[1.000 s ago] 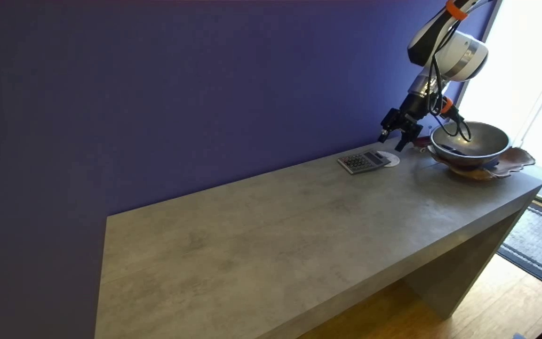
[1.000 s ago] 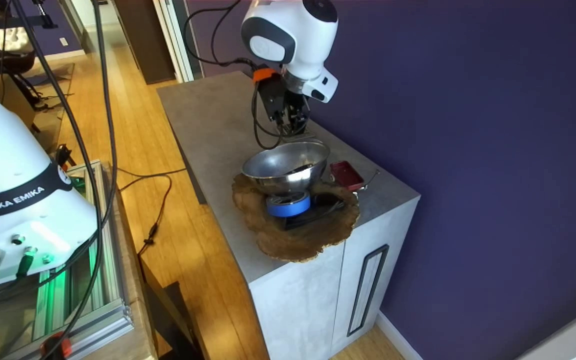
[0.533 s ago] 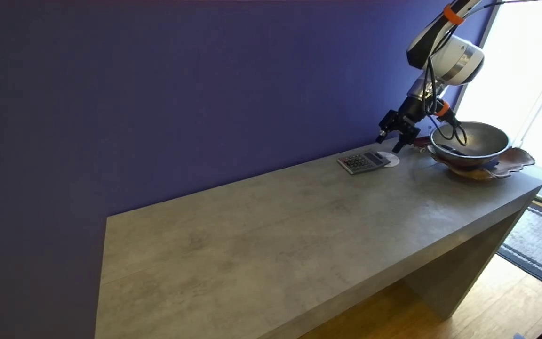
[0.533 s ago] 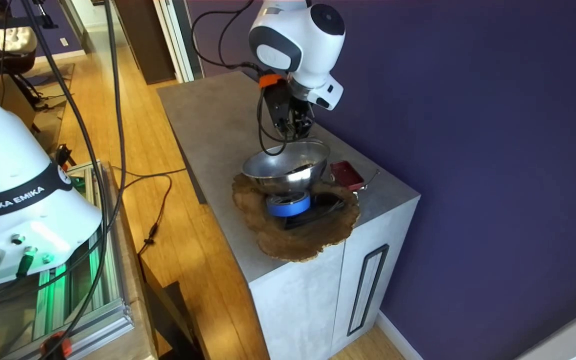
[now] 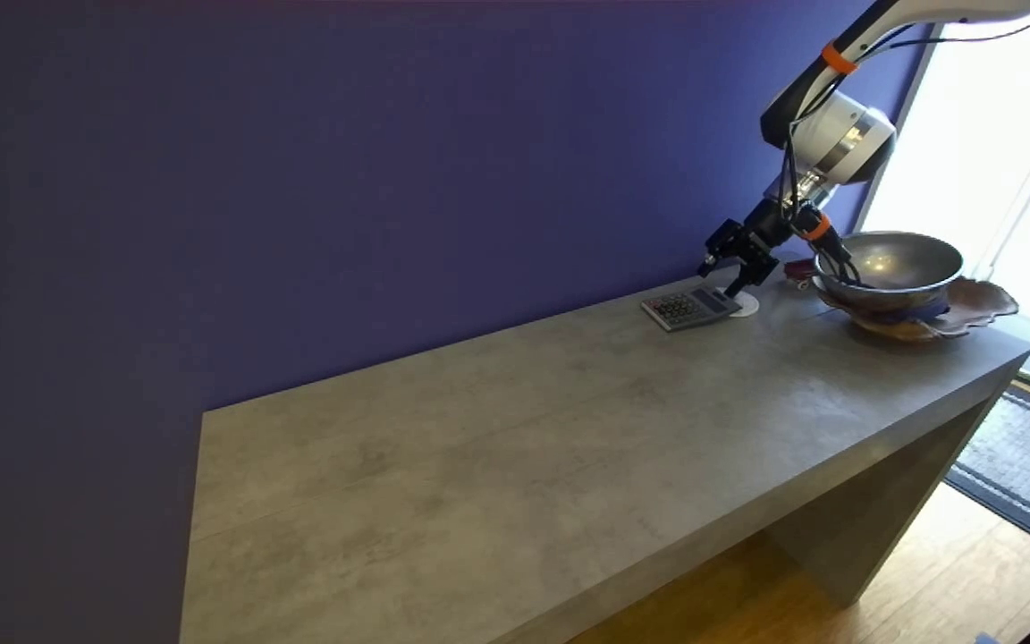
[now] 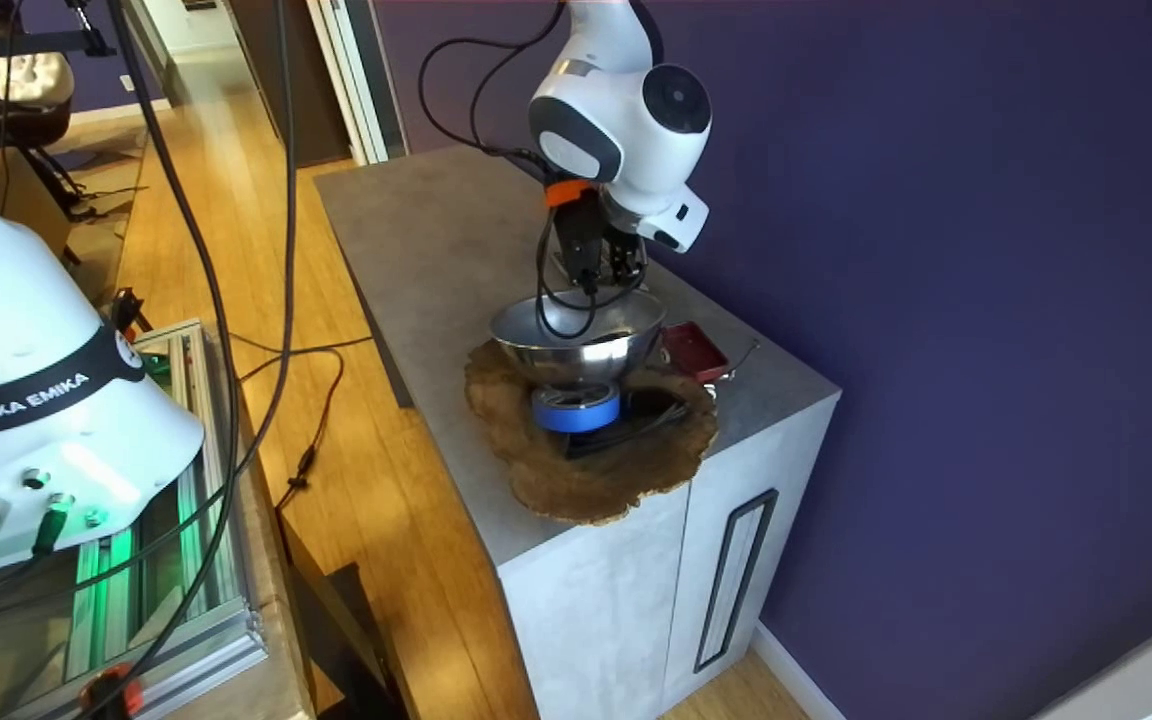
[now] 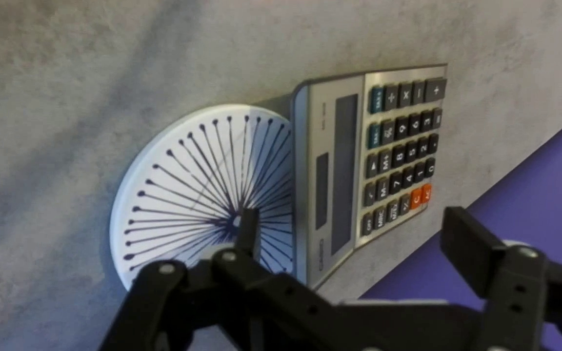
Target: Pick up the calculator and put it in the silver bowl
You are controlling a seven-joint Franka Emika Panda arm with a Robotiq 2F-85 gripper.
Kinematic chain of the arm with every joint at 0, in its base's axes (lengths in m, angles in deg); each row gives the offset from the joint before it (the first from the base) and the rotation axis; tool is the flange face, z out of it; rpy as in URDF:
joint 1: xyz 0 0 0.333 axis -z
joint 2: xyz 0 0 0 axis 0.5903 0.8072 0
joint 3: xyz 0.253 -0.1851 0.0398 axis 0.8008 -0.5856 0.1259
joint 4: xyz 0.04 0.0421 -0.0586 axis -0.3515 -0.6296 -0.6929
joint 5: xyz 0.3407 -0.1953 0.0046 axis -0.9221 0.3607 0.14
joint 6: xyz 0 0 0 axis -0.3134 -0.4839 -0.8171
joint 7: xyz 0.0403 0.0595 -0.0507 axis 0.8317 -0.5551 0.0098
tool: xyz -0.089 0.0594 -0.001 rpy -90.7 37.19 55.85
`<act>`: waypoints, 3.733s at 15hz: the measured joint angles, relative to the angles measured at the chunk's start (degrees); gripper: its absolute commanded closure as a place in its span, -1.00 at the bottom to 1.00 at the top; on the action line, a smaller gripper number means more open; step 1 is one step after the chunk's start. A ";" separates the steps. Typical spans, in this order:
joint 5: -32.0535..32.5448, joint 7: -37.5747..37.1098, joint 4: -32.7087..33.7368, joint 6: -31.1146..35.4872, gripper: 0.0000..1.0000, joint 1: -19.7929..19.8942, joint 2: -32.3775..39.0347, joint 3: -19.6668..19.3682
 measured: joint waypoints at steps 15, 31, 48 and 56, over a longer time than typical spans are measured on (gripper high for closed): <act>5.04 -4.87 6.49 -22.27 0.94 2.33 3.21 -0.99; 5.17 2.92 -16.06 -35.47 0.94 6.79 -24.87 -14.21; 19.79 1.98 -19.26 -31.98 0.94 10.86 -30.11 -24.82; 21.29 -0.74 -18.66 -29.98 0.10 11.38 -27.81 -24.07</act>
